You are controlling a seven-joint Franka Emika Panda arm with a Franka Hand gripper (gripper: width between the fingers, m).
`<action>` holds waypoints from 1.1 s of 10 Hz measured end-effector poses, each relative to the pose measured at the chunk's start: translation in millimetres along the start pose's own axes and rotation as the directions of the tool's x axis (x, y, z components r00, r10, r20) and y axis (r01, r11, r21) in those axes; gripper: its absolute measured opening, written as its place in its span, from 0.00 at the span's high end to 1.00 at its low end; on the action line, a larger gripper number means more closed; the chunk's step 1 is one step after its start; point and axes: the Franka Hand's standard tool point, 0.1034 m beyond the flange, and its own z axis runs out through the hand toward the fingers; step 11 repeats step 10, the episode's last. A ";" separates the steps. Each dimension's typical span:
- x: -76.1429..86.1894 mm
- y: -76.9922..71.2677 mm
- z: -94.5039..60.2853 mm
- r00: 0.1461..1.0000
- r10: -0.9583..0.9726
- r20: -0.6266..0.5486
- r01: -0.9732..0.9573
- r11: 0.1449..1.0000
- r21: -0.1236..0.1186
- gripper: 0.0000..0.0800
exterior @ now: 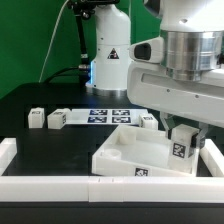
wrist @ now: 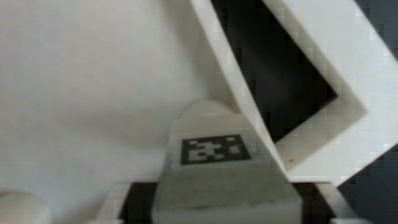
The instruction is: Assemble one leg
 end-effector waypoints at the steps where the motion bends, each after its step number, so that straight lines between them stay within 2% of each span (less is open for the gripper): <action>1: 2.3 3.3 -0.2 0.999 0.031 -0.005 -0.031 0.999 -0.012 0.61; 2: 1.1 2.7 0.9 0.999 0.038 -0.002 -0.038 0.999 -0.011 0.61; 3: 1.0 2.6 0.9 0.999 0.036 -0.002 -0.036 0.999 -0.010 0.40; 4: 1.0 2.6 0.9 0.999 0.036 -0.002 -0.036 0.999 -0.011 0.24; 5: 1.0 2.6 1.0 0.999 0.036 -0.002 -0.036 0.999 -0.011 0.20; 11: 0.9 2.6 1.0 0.999 0.036 -0.002 -0.036 0.999 -0.011 0.19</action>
Offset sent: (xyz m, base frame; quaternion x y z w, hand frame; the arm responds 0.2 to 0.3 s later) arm 0.0000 0.0000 0.0000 0.0000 0.0000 0.0000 1.0000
